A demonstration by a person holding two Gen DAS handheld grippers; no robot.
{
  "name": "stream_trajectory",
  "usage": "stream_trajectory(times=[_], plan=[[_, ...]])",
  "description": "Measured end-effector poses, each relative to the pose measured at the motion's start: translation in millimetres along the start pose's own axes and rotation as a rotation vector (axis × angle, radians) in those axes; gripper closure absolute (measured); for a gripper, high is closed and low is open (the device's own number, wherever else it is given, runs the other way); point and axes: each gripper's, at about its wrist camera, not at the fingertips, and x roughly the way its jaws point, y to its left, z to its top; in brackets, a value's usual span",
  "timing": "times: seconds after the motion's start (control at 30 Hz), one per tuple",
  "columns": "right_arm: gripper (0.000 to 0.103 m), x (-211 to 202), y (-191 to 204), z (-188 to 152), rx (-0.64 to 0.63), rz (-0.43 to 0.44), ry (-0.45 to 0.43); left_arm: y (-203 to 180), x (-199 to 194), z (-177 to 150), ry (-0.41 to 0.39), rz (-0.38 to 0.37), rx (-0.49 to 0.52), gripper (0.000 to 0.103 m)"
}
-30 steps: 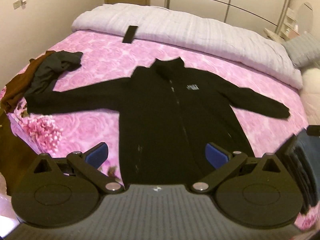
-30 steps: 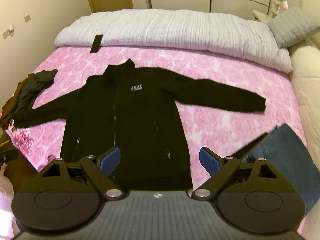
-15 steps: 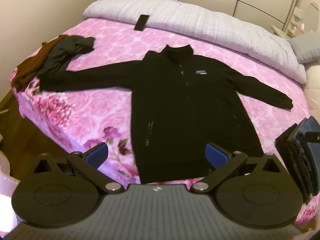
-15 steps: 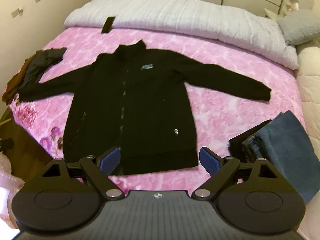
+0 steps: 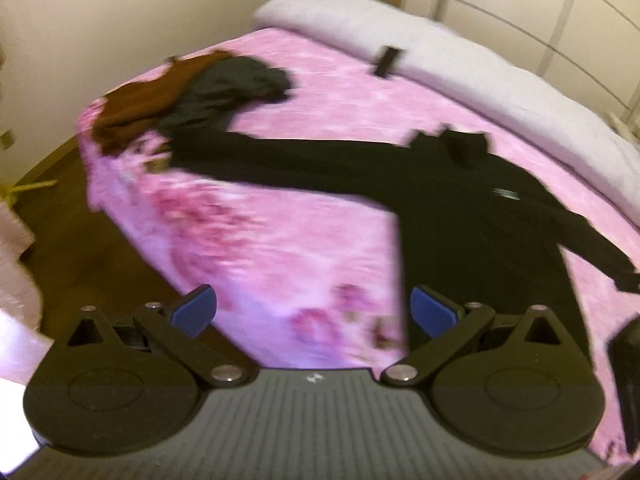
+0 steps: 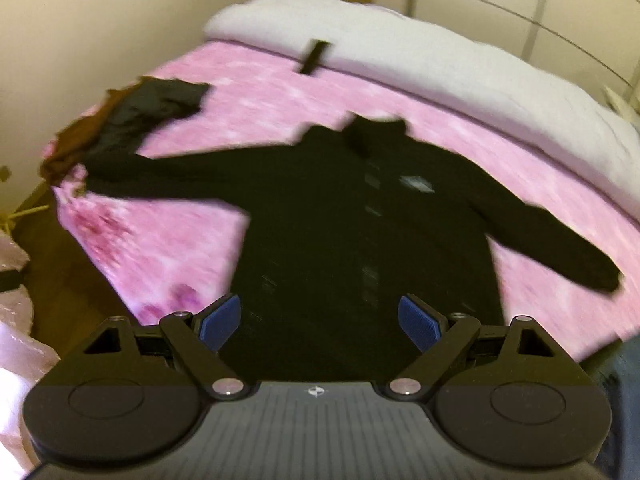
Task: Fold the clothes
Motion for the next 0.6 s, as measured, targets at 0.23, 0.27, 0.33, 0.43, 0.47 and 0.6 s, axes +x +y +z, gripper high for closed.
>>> stream_trajectory(times=[0.23, 0.27, 0.33, 0.43, 0.47, 0.6], plan=[[0.015, 46, 132, 63, -0.149, 0.118, -0.108, 137, 14, 54, -0.014, 0.094, 0.021, 0.001], [0.016, 53, 144, 69, -0.164, 0.131, -0.118, 152, 16, 61, -0.023, 0.105, 0.021, 0.001], [0.023, 67, 169, 78, -0.218, 0.159, -0.114, 177, 20, 71, -0.033, 0.12, 0.005, 0.001], [0.038, 90, 202, 90, -0.31, 0.197, -0.107, 207, 34, 80, -0.022, 0.144, -0.046, 0.001], [0.041, 98, 211, 93, -0.344, 0.207, -0.107, 214, 38, 82, -0.014, 0.15, -0.062, 0.001], [0.062, 132, 241, 111, -0.434, 0.242, -0.114, 226, 54, 95, 0.015, 0.164, -0.086, 0.001]])
